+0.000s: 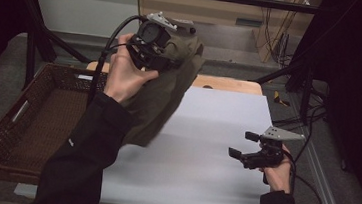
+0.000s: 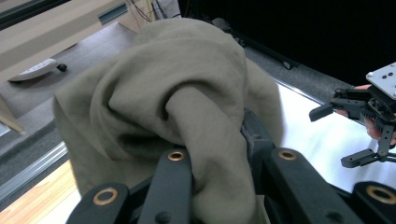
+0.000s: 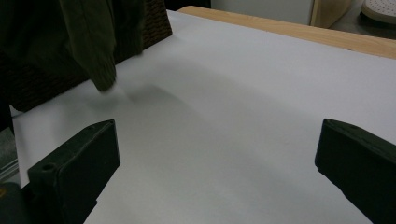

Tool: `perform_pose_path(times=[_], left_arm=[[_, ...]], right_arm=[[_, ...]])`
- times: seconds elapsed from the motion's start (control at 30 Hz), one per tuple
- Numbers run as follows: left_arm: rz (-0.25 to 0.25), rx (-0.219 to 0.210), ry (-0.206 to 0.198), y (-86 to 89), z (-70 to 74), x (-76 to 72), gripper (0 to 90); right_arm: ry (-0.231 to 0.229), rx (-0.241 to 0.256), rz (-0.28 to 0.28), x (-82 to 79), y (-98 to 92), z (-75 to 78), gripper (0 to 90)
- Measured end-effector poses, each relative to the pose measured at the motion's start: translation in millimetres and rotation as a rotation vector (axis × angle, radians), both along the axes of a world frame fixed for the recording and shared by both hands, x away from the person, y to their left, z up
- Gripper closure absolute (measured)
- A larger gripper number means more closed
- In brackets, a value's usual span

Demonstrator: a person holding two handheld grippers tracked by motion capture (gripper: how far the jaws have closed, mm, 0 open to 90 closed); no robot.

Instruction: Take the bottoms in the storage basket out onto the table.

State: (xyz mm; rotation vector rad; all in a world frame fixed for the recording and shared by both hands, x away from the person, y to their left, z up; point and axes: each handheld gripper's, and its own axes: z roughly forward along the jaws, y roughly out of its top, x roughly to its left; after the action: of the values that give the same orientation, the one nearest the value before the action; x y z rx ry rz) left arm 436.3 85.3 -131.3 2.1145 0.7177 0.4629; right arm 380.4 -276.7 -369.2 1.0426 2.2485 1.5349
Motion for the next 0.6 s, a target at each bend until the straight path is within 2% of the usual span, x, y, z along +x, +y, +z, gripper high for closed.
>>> perform_pose_path(times=[0.17,0.43,0.6], left_arm=[[-0.012,0.011,0.013,-7.2,-8.5,5.1,76.8],[-0.024,0.033,0.008,-17.7,-20.1,8.4,76.6],[-0.02,0.049,0.017,-18.8,-31.2,12.0,76.5]], right_arm=[[-0.001,0.006,0.002,-0.5,-0.3,0.6,0.6],[-0.005,0.007,0.001,-0.9,-1.2,1.2,0.6],[-0.004,0.004,0.002,-0.7,-1.1,1.1,0.6]])
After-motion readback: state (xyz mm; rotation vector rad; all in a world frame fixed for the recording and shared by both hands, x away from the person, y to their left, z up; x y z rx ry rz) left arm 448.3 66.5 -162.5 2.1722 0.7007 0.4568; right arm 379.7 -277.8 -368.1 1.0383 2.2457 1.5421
